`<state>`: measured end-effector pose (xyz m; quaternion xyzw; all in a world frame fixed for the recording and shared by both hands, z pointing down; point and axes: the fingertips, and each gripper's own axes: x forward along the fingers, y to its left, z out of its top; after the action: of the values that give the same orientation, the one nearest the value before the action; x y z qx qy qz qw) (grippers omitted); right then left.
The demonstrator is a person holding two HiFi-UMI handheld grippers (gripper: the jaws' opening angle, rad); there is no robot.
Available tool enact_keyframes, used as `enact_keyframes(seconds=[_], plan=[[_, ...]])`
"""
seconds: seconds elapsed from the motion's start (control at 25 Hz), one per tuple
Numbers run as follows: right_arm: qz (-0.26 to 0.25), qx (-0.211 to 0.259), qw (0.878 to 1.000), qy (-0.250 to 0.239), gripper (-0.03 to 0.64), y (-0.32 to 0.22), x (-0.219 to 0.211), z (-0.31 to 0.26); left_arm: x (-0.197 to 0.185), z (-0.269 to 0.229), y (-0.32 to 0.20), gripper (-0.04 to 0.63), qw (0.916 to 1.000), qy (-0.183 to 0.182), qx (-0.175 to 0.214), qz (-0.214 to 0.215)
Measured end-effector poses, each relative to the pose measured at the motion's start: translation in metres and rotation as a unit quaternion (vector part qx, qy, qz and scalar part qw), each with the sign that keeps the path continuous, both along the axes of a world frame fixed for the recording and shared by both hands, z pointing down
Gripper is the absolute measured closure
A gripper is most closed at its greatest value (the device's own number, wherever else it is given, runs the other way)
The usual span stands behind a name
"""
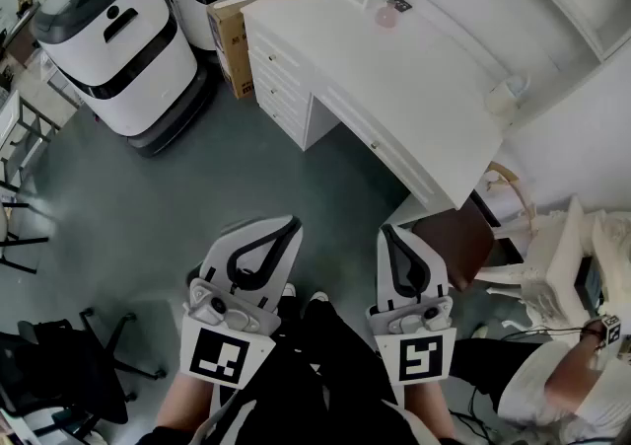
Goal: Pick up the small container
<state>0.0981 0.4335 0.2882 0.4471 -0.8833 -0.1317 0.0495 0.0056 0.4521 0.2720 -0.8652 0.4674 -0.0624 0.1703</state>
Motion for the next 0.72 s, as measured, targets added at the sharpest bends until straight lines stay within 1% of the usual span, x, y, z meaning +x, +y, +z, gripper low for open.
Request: enact_keyframes(seconds=[0.4, 0.6, 0.72], plan=[[0.004, -0.004, 1.0, 0.003, 0.615, -0.004, -0.004, 0.004, -0.005, 0.0, -0.004, 0.595, 1.0, -0.001, 0.002, 0.004], [0.012, -0.018, 1.0, -0.021, 0.615, -0.008, -0.001, 0.004, -0.011, -0.001, -0.007, 0.595, 1.0, 0.004, 0.006, 0.0], [0.018, -0.016, 1.0, -0.019, 0.615, -0.012, -0.001, 0.004, -0.014, -0.002, -0.01, 0.595, 1.0, 0.004, 0.008, 0.002]])
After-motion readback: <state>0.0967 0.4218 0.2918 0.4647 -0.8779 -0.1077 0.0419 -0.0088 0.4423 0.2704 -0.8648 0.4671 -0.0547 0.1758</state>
